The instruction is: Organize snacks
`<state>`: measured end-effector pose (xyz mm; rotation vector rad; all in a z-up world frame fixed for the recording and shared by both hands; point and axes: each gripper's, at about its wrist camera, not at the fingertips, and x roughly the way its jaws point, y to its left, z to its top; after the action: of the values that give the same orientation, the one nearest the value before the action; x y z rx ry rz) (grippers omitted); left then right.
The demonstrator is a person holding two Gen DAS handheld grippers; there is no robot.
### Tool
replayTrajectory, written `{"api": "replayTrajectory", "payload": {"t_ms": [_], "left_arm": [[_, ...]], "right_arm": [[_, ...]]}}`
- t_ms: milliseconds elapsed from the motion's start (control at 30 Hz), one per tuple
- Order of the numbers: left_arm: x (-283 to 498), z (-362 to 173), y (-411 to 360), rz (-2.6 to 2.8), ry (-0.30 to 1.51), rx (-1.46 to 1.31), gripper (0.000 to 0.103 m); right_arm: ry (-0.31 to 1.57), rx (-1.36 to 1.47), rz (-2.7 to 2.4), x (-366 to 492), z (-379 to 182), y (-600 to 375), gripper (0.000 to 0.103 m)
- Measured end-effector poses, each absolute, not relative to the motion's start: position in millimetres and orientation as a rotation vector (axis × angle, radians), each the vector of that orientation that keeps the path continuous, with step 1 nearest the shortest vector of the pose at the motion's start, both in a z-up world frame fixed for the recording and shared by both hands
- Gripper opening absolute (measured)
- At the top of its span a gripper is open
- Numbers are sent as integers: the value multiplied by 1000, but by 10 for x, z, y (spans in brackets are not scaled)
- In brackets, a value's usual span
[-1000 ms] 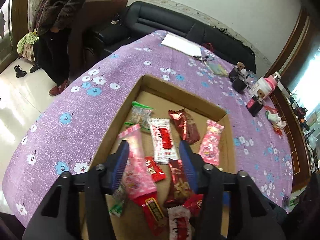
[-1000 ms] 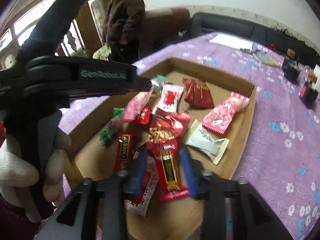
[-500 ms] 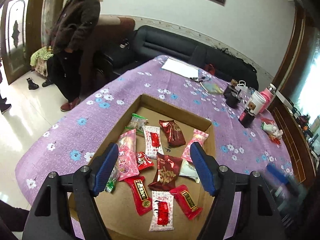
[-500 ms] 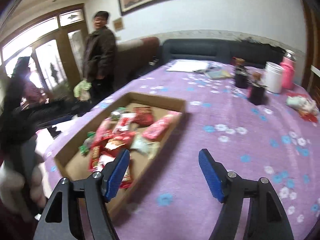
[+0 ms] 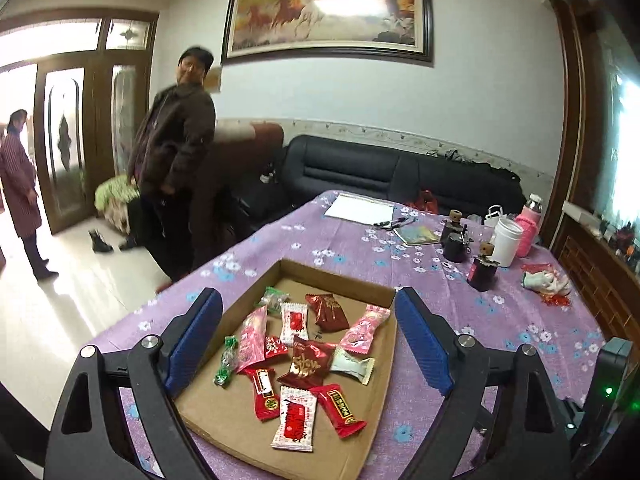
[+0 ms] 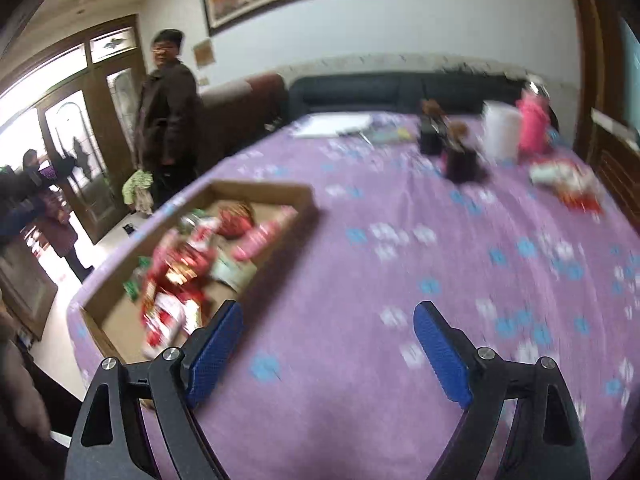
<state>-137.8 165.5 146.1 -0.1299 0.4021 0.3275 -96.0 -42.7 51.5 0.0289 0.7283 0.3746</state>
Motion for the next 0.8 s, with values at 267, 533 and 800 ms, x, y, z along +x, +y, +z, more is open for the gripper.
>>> {"api": "replayTrajectory", "payload": {"t_ms": [267,533,800], "left_arm": [[-1302,1382,1408,346,455,-61,103],[-1191,1096,1444,327,638,-86,103],[-1216,888,1594,312,709,-136,103]], "right_arm": [[713,79,329,-1004,572,-769,89],[730,44,363,-1061,551,-423,89],[711,-39,342,-1138,570,-112,89]]}}
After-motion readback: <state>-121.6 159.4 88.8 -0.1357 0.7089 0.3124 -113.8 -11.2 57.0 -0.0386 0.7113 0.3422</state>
